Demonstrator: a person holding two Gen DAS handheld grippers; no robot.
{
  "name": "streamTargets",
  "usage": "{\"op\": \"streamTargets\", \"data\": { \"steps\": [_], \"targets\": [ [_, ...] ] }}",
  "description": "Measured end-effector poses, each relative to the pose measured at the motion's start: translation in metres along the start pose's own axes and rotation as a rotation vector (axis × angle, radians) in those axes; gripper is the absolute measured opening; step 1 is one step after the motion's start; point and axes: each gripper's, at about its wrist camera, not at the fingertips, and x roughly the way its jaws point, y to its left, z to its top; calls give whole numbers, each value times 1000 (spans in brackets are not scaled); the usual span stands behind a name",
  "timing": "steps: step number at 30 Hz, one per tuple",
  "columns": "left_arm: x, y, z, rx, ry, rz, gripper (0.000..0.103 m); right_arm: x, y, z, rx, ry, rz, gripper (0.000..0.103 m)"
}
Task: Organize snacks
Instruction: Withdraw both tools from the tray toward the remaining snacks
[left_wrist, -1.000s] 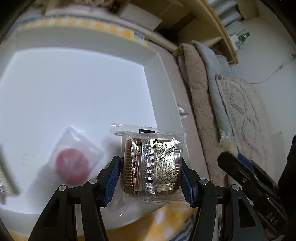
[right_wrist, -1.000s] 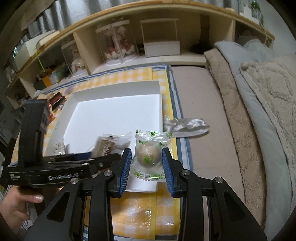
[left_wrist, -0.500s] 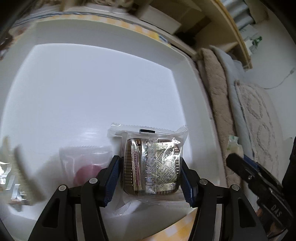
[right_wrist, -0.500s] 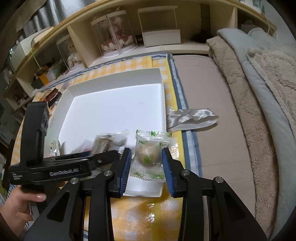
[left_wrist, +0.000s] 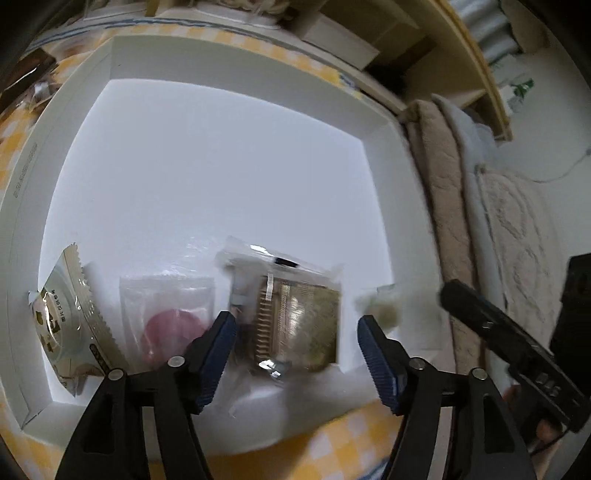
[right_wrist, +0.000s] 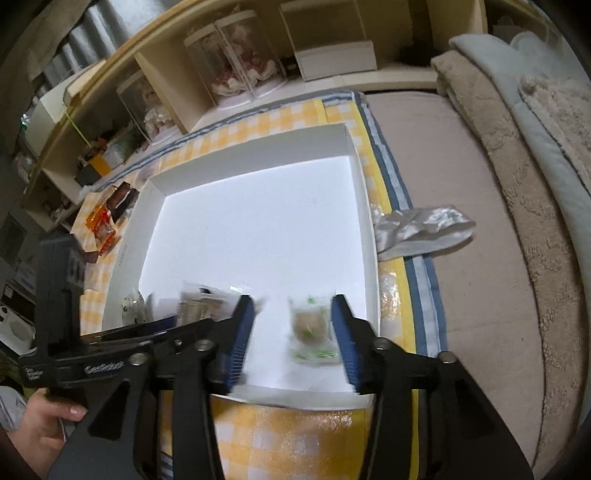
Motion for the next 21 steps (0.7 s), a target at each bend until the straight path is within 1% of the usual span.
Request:
{"op": "streamTargets", "data": {
  "steps": [2, 3, 5, 9, 10, 11, 12, 14, 15, 18, 19, 21],
  "targets": [
    [-14, -7, -3, 35, -3, 4, 72, -1, -1, -3, 7, 7, -3, 49],
    [-16, -12, -2, 57, -5, 15, 73, -1, -2, -3, 12, 10, -2, 49],
    [-22, -18, -11, 84, -4, 29, 74, -3, -4, -8, 23, 14, -2, 49],
    [-36, -26, -21, 121, -2, 62, 74, -8, -4, -15, 21, 19, -11, 49],
    [-36, -28, -19, 130, -3, 70, 75, -9, -4, -16, 19, 21, -10, 50],
    [-38, -30, -21, 137, -5, 76, 76, -10, -3, -18, 17, 22, -11, 52],
    [-49, -32, -34, 143, -7, 78, 79, -12, -3, -19, 15, 21, -12, 54],
    [-47, -42, -34, 153, -12, 88, 83, -16, -2, -22, 8, 17, -15, 61],
    [-57, -37, -42, 159, -16, 91, 87, -18, -1, -24, 5, 14, -17, 63],
    [-67, -40, -50, 180, -30, 102, 99, -25, 0, -27, 3, 1, -27, 69],
    [-79, -35, -57, 186, -34, 105, 103, -28, 1, -28, 2, -6, -33, 73],
    [-93, -34, -66, 198, -45, 113, 103, -33, 2, -29, -4, -18, -44, 79]
  ]
}}
